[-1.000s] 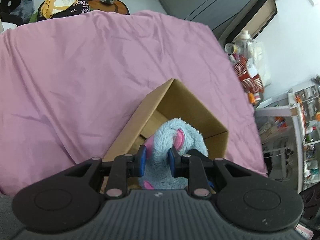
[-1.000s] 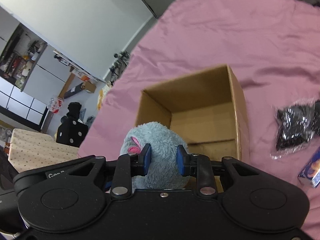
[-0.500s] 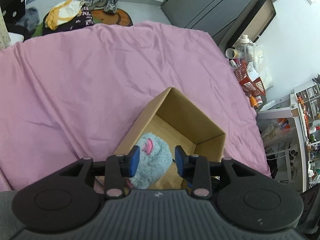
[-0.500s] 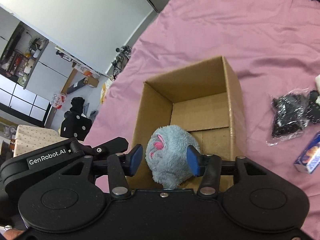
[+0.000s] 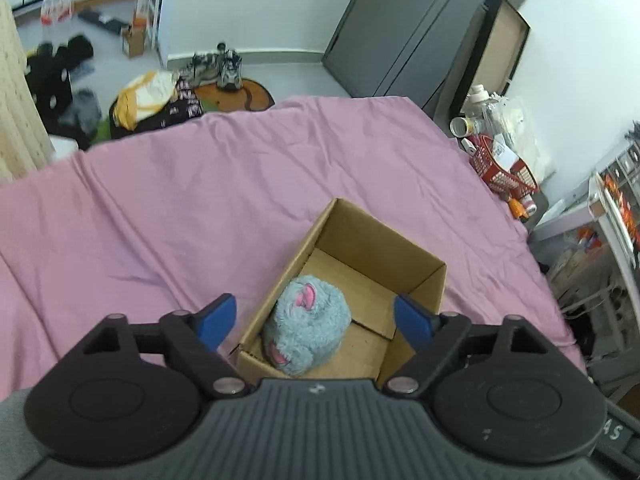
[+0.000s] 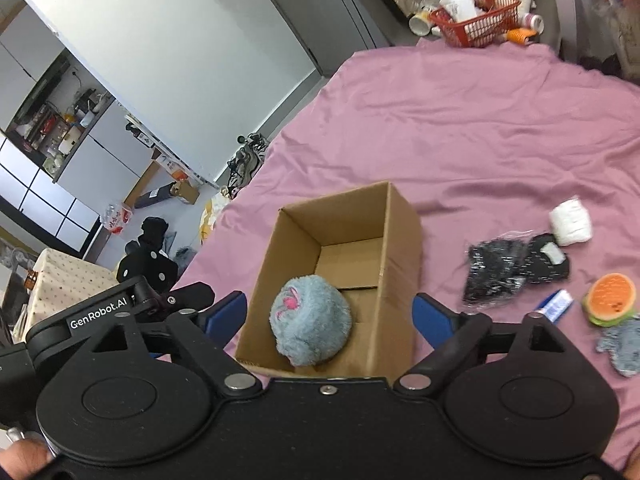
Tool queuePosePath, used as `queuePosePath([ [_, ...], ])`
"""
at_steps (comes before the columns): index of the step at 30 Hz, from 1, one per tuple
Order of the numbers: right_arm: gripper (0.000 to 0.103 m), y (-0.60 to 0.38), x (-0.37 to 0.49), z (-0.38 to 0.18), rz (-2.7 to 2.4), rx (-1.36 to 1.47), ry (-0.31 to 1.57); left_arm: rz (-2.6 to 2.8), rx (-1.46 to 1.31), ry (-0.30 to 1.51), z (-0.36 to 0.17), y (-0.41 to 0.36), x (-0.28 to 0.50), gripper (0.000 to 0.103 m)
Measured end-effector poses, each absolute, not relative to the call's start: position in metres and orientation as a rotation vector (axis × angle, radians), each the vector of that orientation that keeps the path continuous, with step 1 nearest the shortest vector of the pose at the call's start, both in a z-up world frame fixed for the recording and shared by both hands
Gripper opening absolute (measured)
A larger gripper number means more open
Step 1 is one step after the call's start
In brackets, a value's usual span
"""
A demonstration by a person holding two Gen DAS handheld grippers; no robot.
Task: Organize soft objects
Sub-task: 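Lower the mouse into the box and open the left gripper, then move the left gripper back to the blue-white snack box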
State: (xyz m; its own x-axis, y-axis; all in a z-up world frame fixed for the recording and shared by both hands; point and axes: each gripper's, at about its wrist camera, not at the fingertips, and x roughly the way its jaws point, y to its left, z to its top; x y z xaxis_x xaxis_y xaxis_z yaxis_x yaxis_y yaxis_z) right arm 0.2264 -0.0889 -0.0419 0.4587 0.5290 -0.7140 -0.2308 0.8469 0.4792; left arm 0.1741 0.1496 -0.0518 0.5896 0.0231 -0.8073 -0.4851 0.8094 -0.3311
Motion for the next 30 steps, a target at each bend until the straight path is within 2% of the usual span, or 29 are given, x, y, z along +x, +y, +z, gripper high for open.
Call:
queuePosePath([
  [10, 0.103, -0.130, 0.196, -0.017, 0.517, 0.331, 0.930, 0.318, -0.488, 0.901, -0.028, 0.115, 0.148, 0.088],
  [17, 0.103, -0.157, 0.177, 0.000, 0.498, 0.293, 0.846, 0.296, -0.446, 0.862, -0.006, 0.085, 0.130, 0.096],
  [20, 0.103, -0.170, 0.171, 0.004, 0.473, 0.278, 0.806, 0.276, -0.425, 0.822, 0.001, 0.072, 0.122, 0.103],
  [30, 0.103, -0.213, 0.160, 0.000, 0.437, 0.296, 0.758, 0.217, -0.383, 0.758, 0.006, 0.037, 0.111, 0.103],
])
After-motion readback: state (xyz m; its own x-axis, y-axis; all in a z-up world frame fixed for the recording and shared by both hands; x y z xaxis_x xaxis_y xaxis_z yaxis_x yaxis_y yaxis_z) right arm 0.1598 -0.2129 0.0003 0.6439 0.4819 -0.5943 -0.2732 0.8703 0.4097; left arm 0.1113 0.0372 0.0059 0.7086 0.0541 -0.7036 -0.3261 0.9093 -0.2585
